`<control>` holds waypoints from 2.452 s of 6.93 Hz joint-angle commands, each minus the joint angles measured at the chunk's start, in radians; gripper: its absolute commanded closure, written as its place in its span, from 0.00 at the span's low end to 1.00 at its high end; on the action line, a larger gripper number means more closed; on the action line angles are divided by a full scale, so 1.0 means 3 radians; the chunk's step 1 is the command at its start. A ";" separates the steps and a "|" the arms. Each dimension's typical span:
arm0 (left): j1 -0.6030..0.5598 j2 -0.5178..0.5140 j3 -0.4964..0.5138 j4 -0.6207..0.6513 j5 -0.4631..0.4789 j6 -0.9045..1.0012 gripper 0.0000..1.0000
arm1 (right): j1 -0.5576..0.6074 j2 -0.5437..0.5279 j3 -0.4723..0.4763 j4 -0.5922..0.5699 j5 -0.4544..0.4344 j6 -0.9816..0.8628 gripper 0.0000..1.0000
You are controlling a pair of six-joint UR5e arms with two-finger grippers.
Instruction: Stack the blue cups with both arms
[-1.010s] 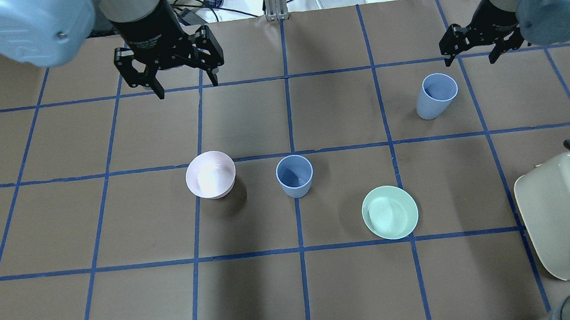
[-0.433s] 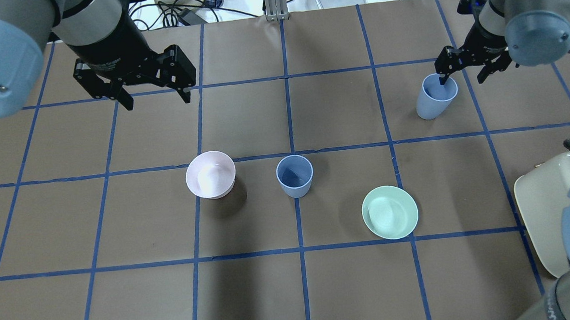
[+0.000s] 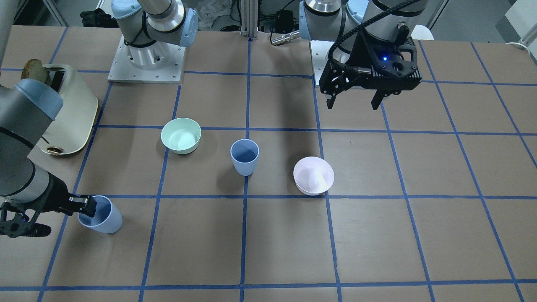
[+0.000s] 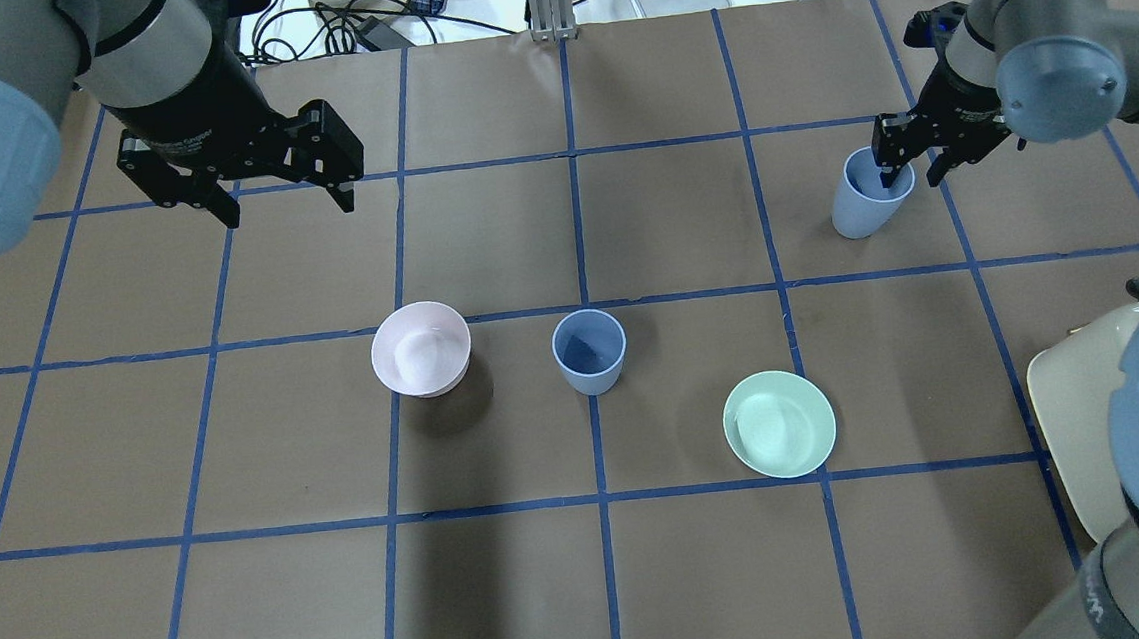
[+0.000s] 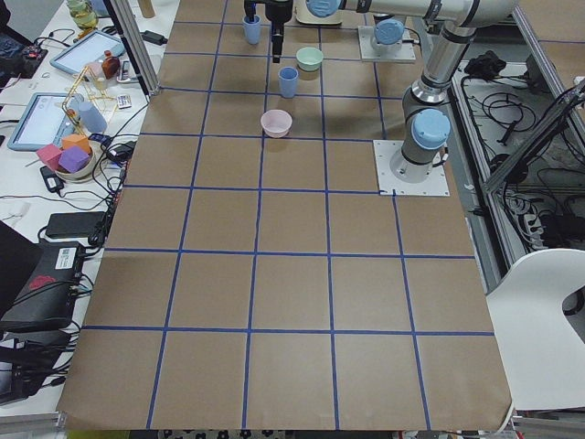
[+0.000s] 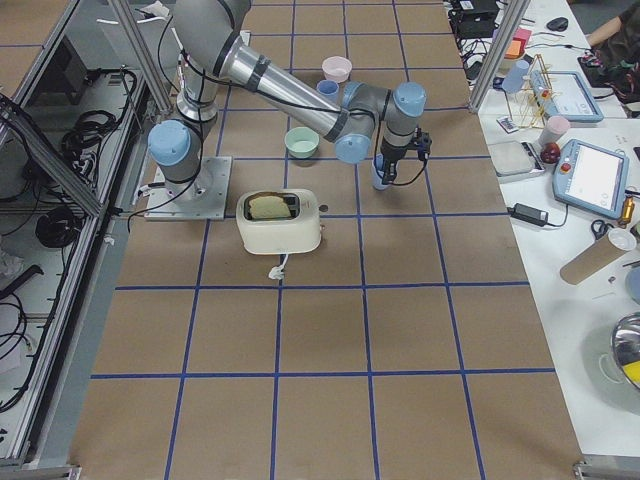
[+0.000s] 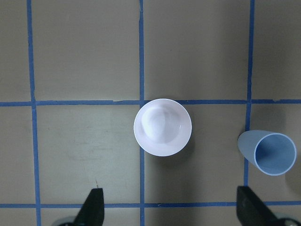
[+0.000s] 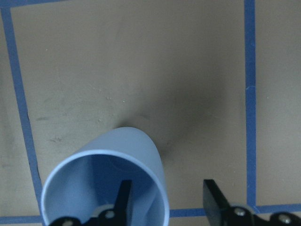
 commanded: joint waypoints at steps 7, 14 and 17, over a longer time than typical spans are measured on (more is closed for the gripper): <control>0.0011 0.0029 -0.0007 -0.0023 0.0013 -0.0005 0.00 | 0.0437 -0.0641 0.0005 0.0437 -0.0030 0.0088 0.97; 0.0011 0.0034 -0.0001 -0.0028 0.0013 -0.0005 0.00 | 0.2136 -0.1016 0.0000 0.0817 -0.0076 0.2282 0.95; 0.0011 0.0034 -0.0007 -0.0028 0.0013 -0.0005 0.00 | 0.2147 -0.0990 0.0061 0.0826 -0.0076 0.2293 0.90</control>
